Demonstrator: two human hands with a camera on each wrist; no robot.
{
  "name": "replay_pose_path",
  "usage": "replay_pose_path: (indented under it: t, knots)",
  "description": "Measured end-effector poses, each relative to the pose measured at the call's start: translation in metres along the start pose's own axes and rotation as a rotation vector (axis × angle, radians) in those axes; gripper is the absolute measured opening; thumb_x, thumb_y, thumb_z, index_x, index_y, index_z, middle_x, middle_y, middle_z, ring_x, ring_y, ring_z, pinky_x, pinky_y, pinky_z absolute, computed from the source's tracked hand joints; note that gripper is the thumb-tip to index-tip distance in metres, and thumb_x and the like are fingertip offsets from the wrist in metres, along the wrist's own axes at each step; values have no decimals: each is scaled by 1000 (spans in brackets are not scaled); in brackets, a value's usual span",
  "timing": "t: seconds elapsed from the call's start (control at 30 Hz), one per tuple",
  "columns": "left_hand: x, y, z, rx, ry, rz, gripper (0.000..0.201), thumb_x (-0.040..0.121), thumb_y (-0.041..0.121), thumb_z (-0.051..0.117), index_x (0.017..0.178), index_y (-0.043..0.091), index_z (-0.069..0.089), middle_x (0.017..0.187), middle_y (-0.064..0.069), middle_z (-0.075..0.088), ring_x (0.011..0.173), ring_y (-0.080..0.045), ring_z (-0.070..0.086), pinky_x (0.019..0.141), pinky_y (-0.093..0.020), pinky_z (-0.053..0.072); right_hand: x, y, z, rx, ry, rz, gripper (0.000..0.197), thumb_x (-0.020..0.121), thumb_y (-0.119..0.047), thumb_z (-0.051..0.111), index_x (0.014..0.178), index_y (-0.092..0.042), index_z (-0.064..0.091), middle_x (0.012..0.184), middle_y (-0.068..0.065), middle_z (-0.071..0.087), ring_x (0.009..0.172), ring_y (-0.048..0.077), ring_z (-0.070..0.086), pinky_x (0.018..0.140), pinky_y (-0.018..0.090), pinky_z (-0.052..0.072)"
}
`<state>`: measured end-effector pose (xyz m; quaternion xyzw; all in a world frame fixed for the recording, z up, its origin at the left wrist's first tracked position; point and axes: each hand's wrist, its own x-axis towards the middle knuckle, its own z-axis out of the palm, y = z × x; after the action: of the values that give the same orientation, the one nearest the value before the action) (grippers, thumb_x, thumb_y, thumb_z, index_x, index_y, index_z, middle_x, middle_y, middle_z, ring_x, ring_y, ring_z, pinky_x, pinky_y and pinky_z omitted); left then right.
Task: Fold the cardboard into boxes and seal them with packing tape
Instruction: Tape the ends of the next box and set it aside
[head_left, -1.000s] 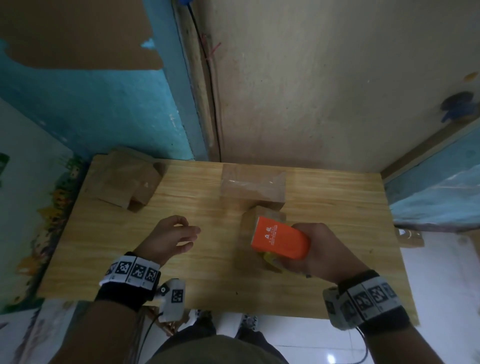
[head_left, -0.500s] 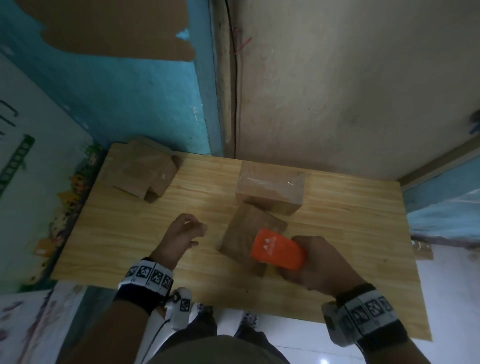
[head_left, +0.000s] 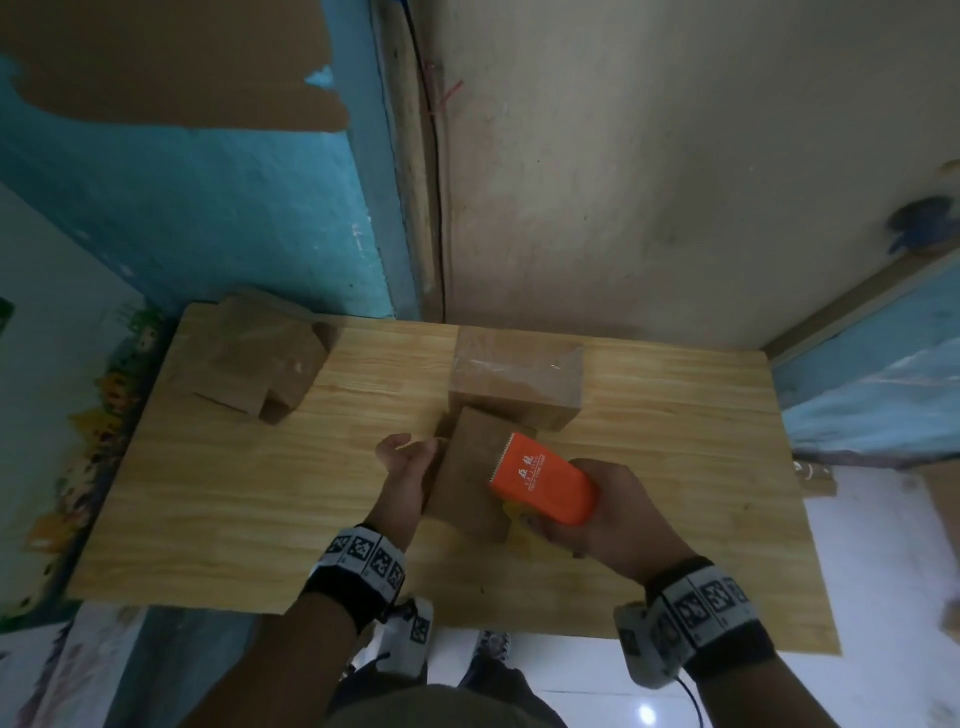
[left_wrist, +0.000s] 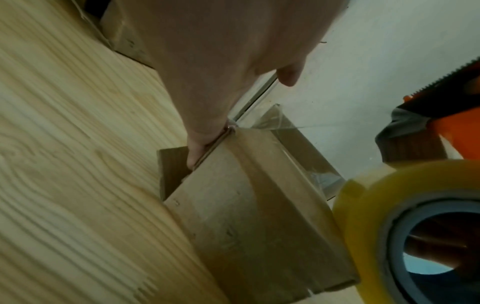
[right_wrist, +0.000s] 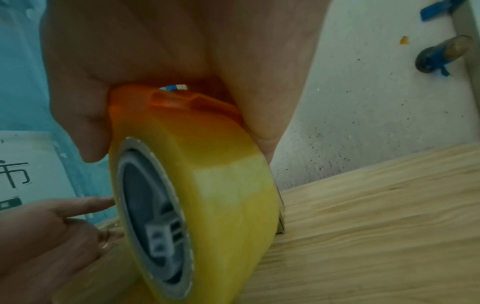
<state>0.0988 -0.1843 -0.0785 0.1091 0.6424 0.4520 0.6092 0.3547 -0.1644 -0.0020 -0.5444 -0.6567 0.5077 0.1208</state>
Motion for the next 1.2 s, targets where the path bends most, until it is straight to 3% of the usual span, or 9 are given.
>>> replay_pose_path:
  t: [0.13, 0.23, 0.3, 0.4, 0.5, 0.63, 0.77, 0.93, 1.2]
  knots:
    - [2, -7, 4, -15, -27, -36, 39, 104, 36, 57, 132, 32, 32, 122, -13, 67, 111, -27, 65, 86, -52, 57, -2, -9, 1, 41, 4, 13, 47, 71, -43, 98, 104, -24, 71, 92, 2, 76, 74, 20, 76, 58, 45, 64]
    - [-3, -12, 11, 140, -51, -6, 41, 103, 23, 60, 134, 30, 34, 126, -12, 61, 115, -35, 63, 93, -56, 56, -4, -18, 2, 108, -42, 6, 49, 71, -36, 99, 108, -23, 70, 94, 5, 75, 72, 24, 76, 56, 44, 64]
    - [-7, -18, 17, 81, -132, -55, 58, 99, 7, 64, 140, 26, 27, 118, -8, 57, 115, -34, 65, 96, -41, 55, -4, -24, 7, 129, -86, -10, 50, 72, -33, 99, 111, -23, 70, 96, 5, 76, 73, 25, 76, 56, 41, 64]
    - [-6, -21, 20, 108, -193, -65, 68, 95, -10, 62, 137, 22, 19, 110, -9, 61, 86, -12, 70, 68, -19, 54, -3, -27, 13, 38, -138, -76, 44, 74, -35, 98, 107, -33, 69, 97, -10, 76, 78, 13, 76, 62, 25, 60]
    - [-3, -21, 14, 226, -125, 94, 61, 84, -8, 70, 125, 25, 39, 131, -19, 57, 107, -28, 61, 81, -38, 55, -9, -24, 10, -36, -118, -123, 44, 72, -47, 96, 105, -38, 68, 99, -23, 74, 88, 2, 72, 72, 19, 57]
    - [-11, -13, 5, 83, -44, 195, 88, 58, 1, 76, 124, 34, 28, 122, -10, 56, 120, -22, 56, 90, -49, 55, -25, -14, -7, -13, -39, -104, 46, 72, -47, 97, 106, -31, 70, 98, -13, 76, 82, 11, 75, 65, 24, 60]
    - [-25, -21, 21, 439, 30, 346, 107, 60, 21, 99, 131, 34, 20, 130, -1, 37, 122, -13, 43, 101, -31, 43, -34, -4, -32, -103, 68, -80, 43, 69, -35, 100, 100, -33, 70, 94, -19, 76, 80, 6, 73, 66, 21, 56]
    - [-38, -36, 55, 562, 6, 375, 118, 52, 26, 103, 123, 51, 12, 133, 8, 23, 125, -12, 35, 106, -27, 42, -39, 12, -53, -42, 185, -24, 41, 72, -37, 98, 102, -28, 72, 89, -10, 78, 72, 15, 75, 60, 43, 63]
    - [-25, -45, 69, 484, 53, 266, 115, 58, 3, 97, 131, 41, 17, 136, 1, 25, 121, -19, 46, 101, -35, 52, -32, 38, -59, 86, 99, 65, 25, 77, -18, 95, 91, -12, 75, 82, 11, 76, 73, 33, 73, 71, 54, 60]
